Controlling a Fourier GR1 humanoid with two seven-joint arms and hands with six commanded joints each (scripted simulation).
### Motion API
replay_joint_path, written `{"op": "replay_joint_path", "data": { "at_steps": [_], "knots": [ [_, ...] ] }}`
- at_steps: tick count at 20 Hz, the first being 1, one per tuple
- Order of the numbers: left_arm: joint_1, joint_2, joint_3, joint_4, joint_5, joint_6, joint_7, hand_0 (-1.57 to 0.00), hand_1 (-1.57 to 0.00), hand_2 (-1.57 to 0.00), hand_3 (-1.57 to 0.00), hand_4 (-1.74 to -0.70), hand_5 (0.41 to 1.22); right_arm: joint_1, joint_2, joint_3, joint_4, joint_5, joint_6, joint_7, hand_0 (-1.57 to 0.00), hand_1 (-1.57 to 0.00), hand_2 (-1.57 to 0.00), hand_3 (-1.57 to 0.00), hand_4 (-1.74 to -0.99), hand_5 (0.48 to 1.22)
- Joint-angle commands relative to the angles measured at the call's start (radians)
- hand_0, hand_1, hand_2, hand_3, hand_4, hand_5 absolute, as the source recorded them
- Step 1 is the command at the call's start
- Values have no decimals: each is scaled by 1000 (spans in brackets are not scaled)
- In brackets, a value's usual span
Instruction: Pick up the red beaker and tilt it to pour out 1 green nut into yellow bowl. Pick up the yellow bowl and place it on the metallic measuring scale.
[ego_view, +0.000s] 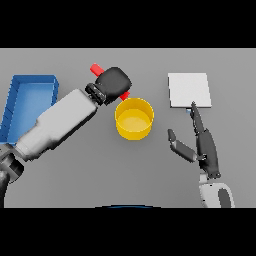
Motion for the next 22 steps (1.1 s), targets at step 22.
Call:
{"op": "replay_joint_path", "data": {
  "at_steps": [22],
  "knots": [
    [-305, -76, -505, 153, -266, -28, -79, -1571, -1571, -1571, -1571, -1725, 1221, -14, -9, 3, 0, 61, -42, 10, 1, 1, 1, 1, -1155, 637]
  ]
}}
